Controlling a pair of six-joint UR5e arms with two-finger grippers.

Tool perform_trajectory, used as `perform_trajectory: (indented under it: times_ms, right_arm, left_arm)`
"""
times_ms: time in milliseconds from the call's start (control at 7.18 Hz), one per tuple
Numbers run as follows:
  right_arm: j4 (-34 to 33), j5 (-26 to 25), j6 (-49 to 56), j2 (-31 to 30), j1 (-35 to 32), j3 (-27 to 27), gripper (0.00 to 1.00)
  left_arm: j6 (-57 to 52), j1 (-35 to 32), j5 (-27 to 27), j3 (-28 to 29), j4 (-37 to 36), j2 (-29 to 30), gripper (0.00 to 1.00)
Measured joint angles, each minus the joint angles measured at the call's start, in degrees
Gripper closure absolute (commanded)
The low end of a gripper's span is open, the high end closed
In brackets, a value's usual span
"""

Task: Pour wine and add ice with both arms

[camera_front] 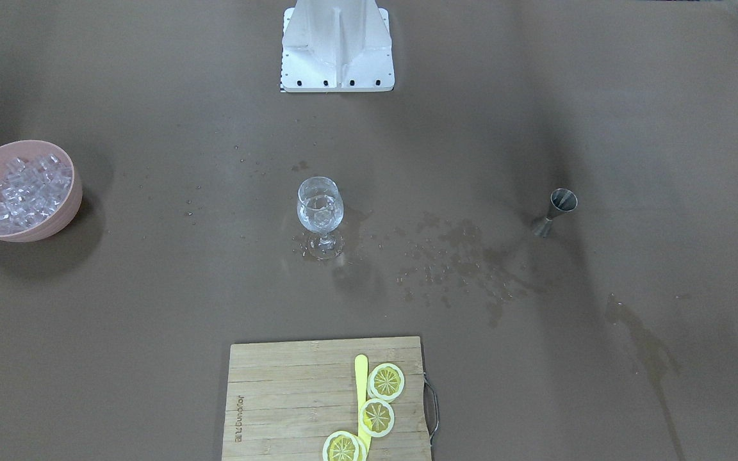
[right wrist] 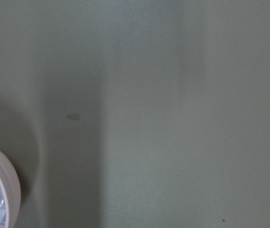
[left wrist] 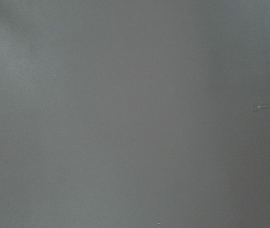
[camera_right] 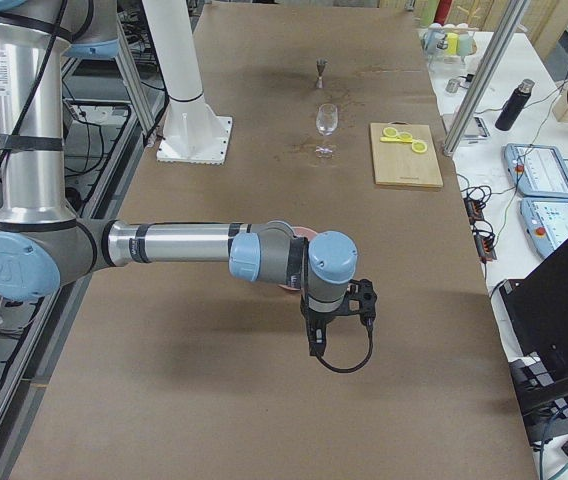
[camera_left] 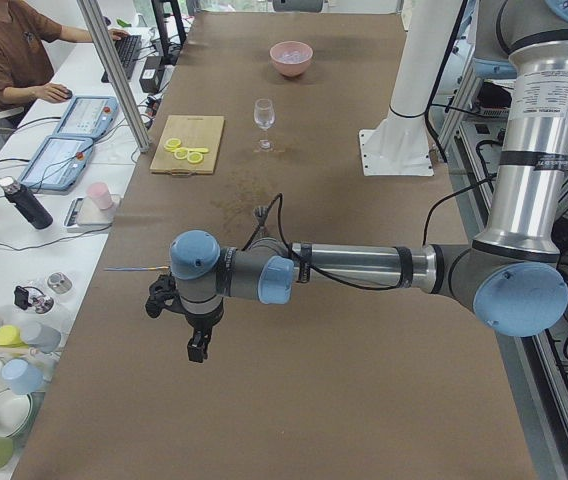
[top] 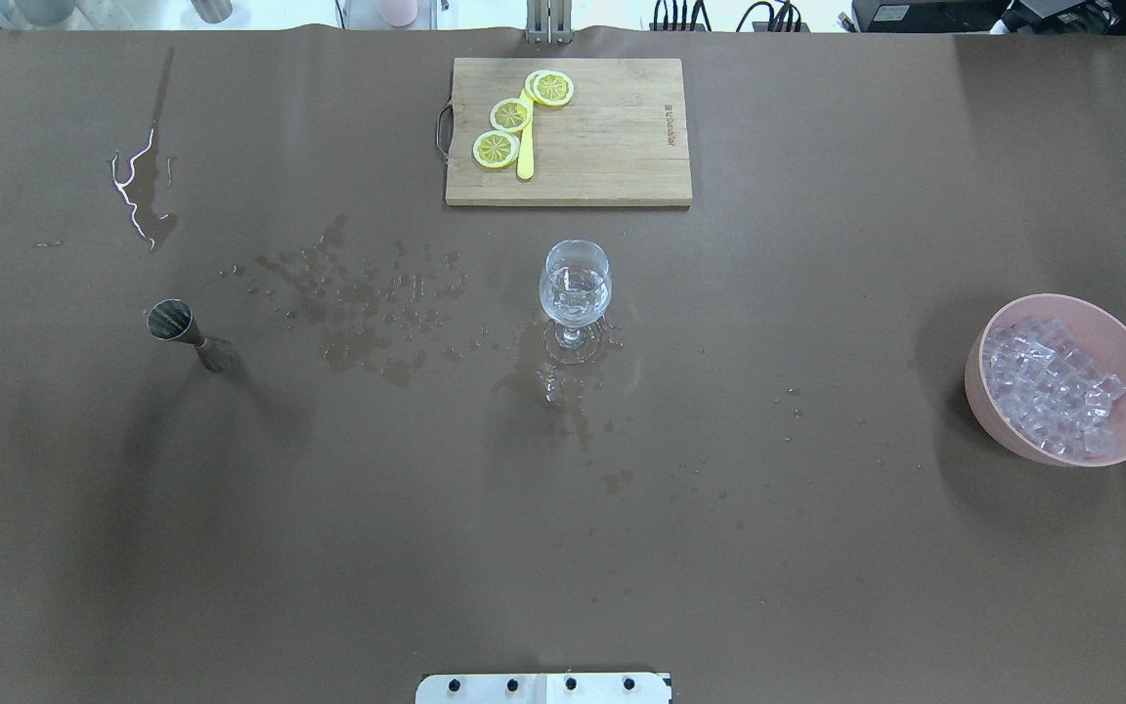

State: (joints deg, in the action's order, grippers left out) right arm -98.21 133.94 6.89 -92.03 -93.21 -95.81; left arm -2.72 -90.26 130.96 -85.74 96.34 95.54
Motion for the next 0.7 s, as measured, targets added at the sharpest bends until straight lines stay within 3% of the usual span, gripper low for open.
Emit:
perform_trajectory:
  times_ms: [697]
  right_arm:
    - [0.0, 0.1, 0.0, -0.1, 0.0, -0.6, 0.0]
  left_arm:
    - [0.0, 0.0, -0.1, 0.0, 0.0, 0.0, 0.01]
